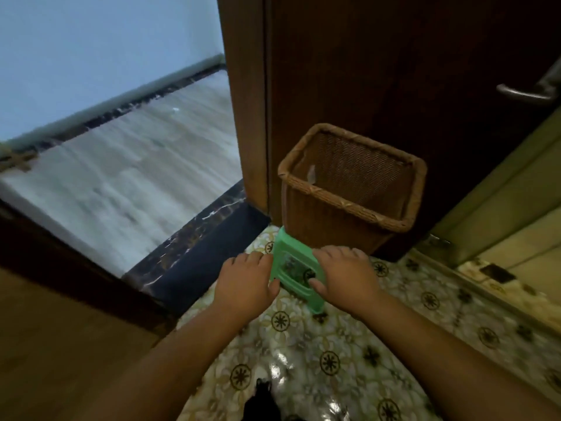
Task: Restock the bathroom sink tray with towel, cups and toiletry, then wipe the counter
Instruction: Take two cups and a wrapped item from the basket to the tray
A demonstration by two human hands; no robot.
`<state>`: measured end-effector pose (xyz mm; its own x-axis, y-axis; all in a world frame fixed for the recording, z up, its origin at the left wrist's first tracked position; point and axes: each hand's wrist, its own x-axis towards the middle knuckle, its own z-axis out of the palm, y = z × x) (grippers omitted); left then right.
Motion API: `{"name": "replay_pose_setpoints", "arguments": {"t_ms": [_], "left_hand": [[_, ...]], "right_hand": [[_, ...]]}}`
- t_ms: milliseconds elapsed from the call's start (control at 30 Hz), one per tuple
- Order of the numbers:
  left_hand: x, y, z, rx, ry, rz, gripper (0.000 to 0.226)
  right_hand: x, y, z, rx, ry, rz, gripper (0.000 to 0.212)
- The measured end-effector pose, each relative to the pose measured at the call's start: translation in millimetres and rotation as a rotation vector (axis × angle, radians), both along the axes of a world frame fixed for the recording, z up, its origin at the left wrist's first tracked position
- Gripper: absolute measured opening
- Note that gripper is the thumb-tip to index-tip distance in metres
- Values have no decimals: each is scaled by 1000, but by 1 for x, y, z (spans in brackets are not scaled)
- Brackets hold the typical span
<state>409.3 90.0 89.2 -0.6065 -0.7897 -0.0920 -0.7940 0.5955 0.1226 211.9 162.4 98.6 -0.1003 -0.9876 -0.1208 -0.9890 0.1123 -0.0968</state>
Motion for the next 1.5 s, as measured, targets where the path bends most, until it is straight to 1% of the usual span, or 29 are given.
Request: {"name": "replay_pose_setpoints", "arguments": {"t_ms": [167, 333, 433, 500, 600, 733, 800, 900, 1067, 1167, 1233, 1300, 1400, 1433, 1500], "left_hand": [[-68, -44, -9, -5, 57, -62, 54], [-122, -91, -13, 28, 57, -99, 45], [-150, -116, -14, 50, 71, -121, 43], [-167, -131, -15, 58, 103, -90, 43], [-190, -151, -23, 14, 140, -54, 39], [-225, -174, -34, -7, 164, 68, 32], [-248, -185, -41, -1, 148, 133, 32], [-282, -196, -52, 11, 123, 291, 39], [-331, -194, -55, 49, 159, 610, 43], [-357, -196, -58, 90, 190, 734, 43], [-372, -203, -67, 128, 225, 839, 42], [-385, -215, -83, 200, 310, 983, 40], [-400, -238, -127, 409, 546, 1316, 38], [-403, -244, -148, 461, 619, 1442, 38], [-407, -253, -191, 485, 685, 1649, 41]], "right_hand": [[-56, -24, -7, 8, 13, -57, 63], [-105, -75, -6, 19, 4, -81, 61], [-135, -105, -5, 7, 4, -53, 59], [-154, -126, -4, 24, -6, -31, 58], [-186, -156, -12, 50, -29, 14, 60], [-233, -202, -27, 81, -71, 134, 58], [-260, -231, -38, 102, -102, 205, 55], [-297, -278, -60, 157, -124, 357, 52], [-339, -332, -89, 253, -111, 543, 50], [-346, -354, -103, 304, -145, 591, 47], [-347, -364, -118, 333, -155, 600, 49], [-348, -372, -139, 359, -176, 585, 51], [-349, -382, -176, 416, -255, 487, 54], [-349, -385, -189, 415, -314, 456, 57], [-347, -392, -219, 414, -427, 397, 65]]}}
